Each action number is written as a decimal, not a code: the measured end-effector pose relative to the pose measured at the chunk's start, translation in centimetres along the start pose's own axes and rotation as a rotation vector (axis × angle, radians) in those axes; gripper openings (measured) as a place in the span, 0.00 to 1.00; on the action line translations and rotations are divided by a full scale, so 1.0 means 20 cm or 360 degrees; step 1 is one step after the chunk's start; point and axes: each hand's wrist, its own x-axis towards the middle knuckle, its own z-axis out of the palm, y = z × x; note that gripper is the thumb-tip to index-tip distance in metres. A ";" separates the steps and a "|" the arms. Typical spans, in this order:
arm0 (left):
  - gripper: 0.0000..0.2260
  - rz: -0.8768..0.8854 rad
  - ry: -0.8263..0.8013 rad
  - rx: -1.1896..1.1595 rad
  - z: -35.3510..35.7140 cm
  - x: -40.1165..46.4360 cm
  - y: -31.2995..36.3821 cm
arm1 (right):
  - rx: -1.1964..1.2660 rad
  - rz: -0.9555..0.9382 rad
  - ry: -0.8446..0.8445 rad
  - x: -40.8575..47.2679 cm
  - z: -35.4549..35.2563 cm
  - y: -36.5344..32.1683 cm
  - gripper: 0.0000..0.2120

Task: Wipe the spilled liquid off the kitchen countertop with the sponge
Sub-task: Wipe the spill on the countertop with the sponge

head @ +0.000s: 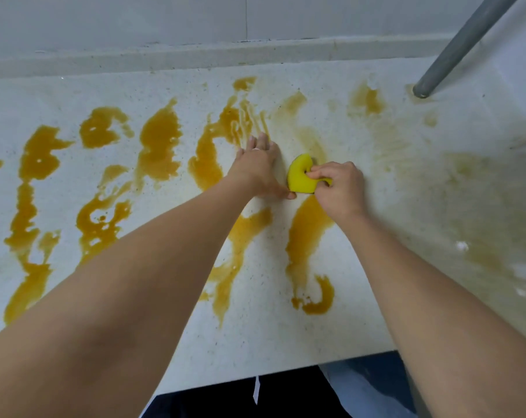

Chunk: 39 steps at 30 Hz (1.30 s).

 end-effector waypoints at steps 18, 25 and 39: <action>0.50 0.0052 -0.0049 -0.0047 0.04 -0.10 -0.01 | -0.0335 0.0343 -0.0023 -0.24 -0.12 -0.02 0.16; 0.49 0.0072 -0.0030 -0.0028 0.05 -0.11 -0.01 | -0.0353 0.0440 -0.0010 -0.29 -0.15 0.00 0.17; 0.36 -0.0045 0.0042 -0.0069 0.15 -0.27 0.04 | -0.0279 0.0068 -0.0192 -0.45 -0.08 -0.07 0.14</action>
